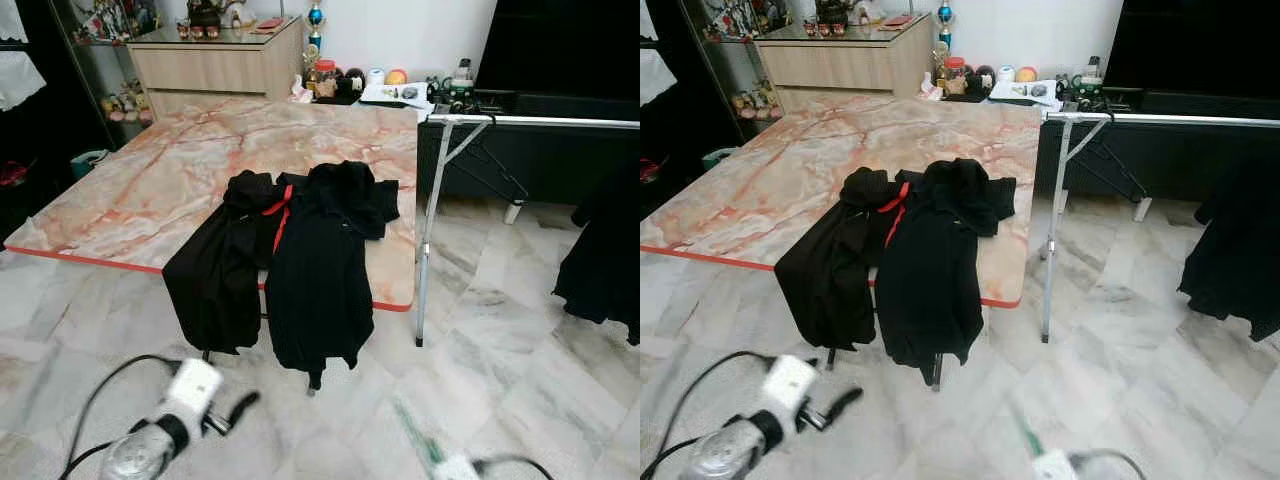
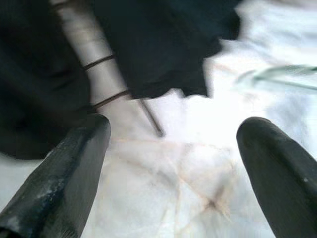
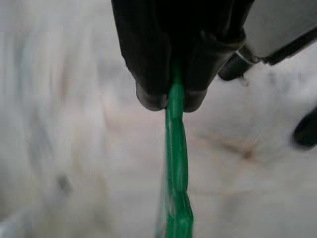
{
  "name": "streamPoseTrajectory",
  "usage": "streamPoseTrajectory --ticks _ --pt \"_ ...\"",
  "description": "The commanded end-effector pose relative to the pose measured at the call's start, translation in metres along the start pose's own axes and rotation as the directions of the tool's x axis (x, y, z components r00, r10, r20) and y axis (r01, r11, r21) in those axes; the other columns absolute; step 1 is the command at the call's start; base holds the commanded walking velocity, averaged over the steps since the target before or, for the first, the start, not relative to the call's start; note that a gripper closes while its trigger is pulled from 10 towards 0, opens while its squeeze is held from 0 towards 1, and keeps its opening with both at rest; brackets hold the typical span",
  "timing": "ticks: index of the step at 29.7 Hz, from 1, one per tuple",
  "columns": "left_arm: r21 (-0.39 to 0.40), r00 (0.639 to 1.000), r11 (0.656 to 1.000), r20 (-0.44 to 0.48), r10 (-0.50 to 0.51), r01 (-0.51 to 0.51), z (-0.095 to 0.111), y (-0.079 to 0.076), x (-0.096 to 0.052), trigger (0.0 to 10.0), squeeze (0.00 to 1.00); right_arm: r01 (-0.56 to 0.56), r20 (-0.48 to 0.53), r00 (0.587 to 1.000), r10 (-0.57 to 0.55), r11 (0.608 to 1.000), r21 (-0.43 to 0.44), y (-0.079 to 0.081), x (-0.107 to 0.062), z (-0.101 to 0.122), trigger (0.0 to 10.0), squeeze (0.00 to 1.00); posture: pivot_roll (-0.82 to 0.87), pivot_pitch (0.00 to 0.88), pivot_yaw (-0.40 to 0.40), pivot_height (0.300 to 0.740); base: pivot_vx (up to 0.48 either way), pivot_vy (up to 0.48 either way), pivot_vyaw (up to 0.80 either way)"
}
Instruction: Hang hanger
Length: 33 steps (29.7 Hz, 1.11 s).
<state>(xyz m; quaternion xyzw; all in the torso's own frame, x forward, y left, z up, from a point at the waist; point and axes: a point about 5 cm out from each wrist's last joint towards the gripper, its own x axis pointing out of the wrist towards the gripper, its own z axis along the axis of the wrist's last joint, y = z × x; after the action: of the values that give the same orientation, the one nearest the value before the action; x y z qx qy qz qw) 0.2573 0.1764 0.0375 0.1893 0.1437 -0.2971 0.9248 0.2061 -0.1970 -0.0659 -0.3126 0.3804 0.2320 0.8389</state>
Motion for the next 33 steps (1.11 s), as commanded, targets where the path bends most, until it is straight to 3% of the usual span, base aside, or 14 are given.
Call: streamPoseTrajectory --ticks 1,3,7,8,10,14,21,33 --pt "0.075 0.997 0.994 -0.028 -0.075 0.077 -0.002 -0.003 0.003 10.0 0.00 -0.089 0.025 0.995 0.094 0.982 -0.166 0.004 0.000 0.006 10.0 0.00 0.06 0.019 0.048 0.740 0.000 0.000 0.00" --pt "0.104 0.989 0.984 -0.010 -0.144 0.145 0.004 -0.007 0.011 10.0 0.00 -0.108 0.079 0.989 0.123 0.979 -0.174 -0.007 0.001 0.018 10.0 0.00 0.07 0.022 0.044 0.740 0.000 0.000 0.00" --pt "0.130 0.973 0.966 0.021 -0.230 0.225 0.010 -0.014 0.015 10.0 0.00 -0.187 0.143 0.965 0.222 0.957 -0.222 -0.010 0.000 0.033 10.0 0.00 0.08 0.024 0.038 0.740 0.000 0.000 0.00" --pt "0.187 0.946 0.931 0.025 -0.324 0.315 0.013 -0.022 0.017 10.0 0.00 -0.267 0.170 0.931 0.323 0.920 -0.286 -0.006 -0.002 0.041 10.0 0.00 0.08 0.025 0.037 0.740 0.000 0.000 0.00" --pt "0.242 0.917 0.891 0.008 -0.398 0.385 0.013 -0.029 0.017 10.0 0.00 -0.324 0.165 0.901 0.400 0.876 -0.356 -0.002 -0.003 0.044 10.0 0.00 0.08 0.024 0.034 0.740 0.000 0.000 0.00" --pt "0.306 0.870 0.826 -0.019 -0.492 0.473 0.015 -0.036 0.021 10.0 0.00 -0.366 0.171 0.863 0.475 0.822 -0.437 -0.003 -0.005 0.055 10.0 0.00 0.08 0.024 0.029 0.740 0.000 0.000 0.00" --pt "0.352 0.813 0.751 -0.056 -0.579 0.559 0.017 -0.045 0.031 10.0 0.00 -0.366 0.265 0.820 0.507 0.820 -0.440 -0.016 -0.007 0.084 10.0 0.00 0.08 0.028 0.019 0.740 0.000 0.000 0.00" --pt "0.330 0.777 0.720 -0.079 -0.624 0.611 0.010 -0.056 0.033 10.0 0.00 -0.368 0.357 0.782 0.511 0.841 -0.396 -0.023 -0.010 0.098 10.0 0.00 0.08 0.030 0.016 0.740 0.000 0.000 0.00"
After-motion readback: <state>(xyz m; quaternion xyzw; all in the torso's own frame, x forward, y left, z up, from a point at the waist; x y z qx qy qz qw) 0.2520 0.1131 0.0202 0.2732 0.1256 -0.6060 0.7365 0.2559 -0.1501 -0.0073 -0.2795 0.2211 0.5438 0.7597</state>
